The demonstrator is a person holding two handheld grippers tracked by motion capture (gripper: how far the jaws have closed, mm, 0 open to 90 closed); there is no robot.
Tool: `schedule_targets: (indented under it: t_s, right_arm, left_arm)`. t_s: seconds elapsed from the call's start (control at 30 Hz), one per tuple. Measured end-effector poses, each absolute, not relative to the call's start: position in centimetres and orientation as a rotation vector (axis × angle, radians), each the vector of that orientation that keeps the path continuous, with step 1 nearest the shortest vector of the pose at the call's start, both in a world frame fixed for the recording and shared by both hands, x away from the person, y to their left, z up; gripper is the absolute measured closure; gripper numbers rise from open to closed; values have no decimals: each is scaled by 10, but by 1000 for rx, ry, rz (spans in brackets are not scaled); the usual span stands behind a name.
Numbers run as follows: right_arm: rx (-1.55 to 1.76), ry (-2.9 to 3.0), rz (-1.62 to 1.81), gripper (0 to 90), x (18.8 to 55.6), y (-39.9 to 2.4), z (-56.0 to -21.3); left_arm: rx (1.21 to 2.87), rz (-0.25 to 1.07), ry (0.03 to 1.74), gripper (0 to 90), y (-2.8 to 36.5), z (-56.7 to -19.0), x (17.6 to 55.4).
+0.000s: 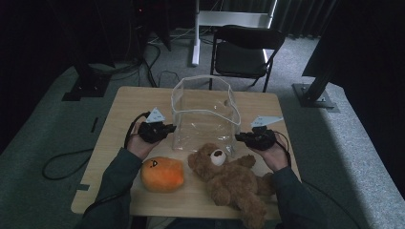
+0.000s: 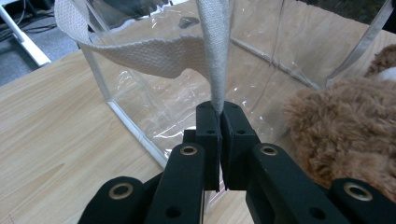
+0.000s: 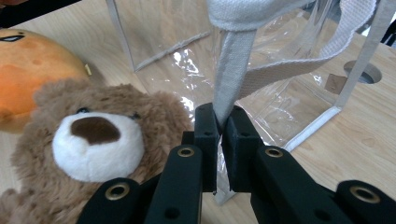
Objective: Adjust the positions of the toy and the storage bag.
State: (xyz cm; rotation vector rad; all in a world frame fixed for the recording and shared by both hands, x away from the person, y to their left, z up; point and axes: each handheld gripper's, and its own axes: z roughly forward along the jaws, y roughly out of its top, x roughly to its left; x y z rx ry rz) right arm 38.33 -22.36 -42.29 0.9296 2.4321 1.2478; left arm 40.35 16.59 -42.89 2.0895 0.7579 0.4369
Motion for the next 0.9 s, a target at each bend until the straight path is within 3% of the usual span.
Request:
schedule_targets:
  t_s: [0.9]
  right_arm:
    - [861,2477,1267,843,356,-217,-423]
  left_arm:
    - [2077,447,746,875,176,-431,369]
